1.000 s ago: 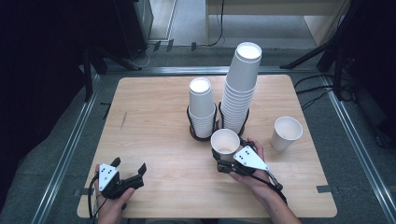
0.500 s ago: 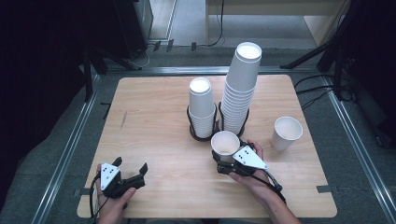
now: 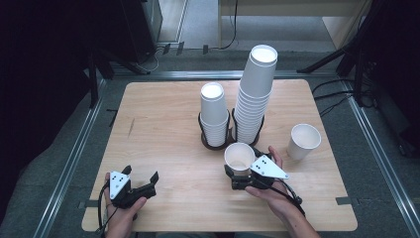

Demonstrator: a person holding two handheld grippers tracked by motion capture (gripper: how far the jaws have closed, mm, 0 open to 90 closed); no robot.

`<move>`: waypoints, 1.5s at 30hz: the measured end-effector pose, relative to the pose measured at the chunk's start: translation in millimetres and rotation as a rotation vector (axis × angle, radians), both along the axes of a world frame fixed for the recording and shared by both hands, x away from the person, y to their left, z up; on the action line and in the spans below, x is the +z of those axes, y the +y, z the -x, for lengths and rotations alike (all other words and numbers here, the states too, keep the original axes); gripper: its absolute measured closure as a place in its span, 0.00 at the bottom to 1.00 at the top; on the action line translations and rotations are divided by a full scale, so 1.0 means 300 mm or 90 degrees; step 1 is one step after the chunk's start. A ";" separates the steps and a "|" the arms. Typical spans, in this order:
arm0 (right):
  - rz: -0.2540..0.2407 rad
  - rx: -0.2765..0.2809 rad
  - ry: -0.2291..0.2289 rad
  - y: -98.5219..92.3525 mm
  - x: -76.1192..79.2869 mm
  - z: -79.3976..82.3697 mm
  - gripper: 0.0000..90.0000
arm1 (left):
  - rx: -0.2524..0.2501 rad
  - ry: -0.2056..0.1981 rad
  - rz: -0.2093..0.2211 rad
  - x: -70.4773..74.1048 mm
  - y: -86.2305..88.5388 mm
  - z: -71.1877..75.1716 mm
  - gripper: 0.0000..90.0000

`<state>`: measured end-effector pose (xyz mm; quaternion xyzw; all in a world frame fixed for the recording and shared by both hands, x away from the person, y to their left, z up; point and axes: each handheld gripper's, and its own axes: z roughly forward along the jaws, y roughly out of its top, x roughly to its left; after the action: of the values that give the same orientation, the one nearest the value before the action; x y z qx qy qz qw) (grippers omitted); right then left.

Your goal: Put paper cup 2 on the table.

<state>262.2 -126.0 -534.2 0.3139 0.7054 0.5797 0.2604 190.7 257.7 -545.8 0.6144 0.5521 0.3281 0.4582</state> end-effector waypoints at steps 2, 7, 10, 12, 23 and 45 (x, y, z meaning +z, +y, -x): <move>0.001 -0.003 -0.003 -0.010 0.002 0.003 0.00 | 0.001 0.001 -0.002 -0.002 -0.004 -0.007 0.01; -0.001 -0.004 -0.011 -0.033 0.005 0.008 0.00 | 0.001 0.007 -0.003 -0.005 -0.014 -0.024 0.01; -0.003 -0.003 -0.016 -0.053 0.010 0.015 0.00 | 0.003 0.010 -0.004 -0.007 -0.017 -0.033 0.01; -0.004 -0.003 -0.018 -0.058 0.011 0.017 0.00 | 0.006 0.016 -0.005 -0.009 -0.021 -0.040 0.01; -0.019 -0.023 -0.030 -0.128 0.025 0.029 0.00 | 0.016 0.025 -0.020 -0.021 -0.045 -0.075 0.01; -0.035 -0.069 -0.035 -0.250 0.044 0.053 0.00 | 0.004 0.028 -0.016 -0.023 -0.083 -0.119 0.01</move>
<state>246.2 -201.1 -521.1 0.3430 0.6635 0.5924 0.3020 226.3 232.9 -552.9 0.6253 0.5599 0.3228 0.4374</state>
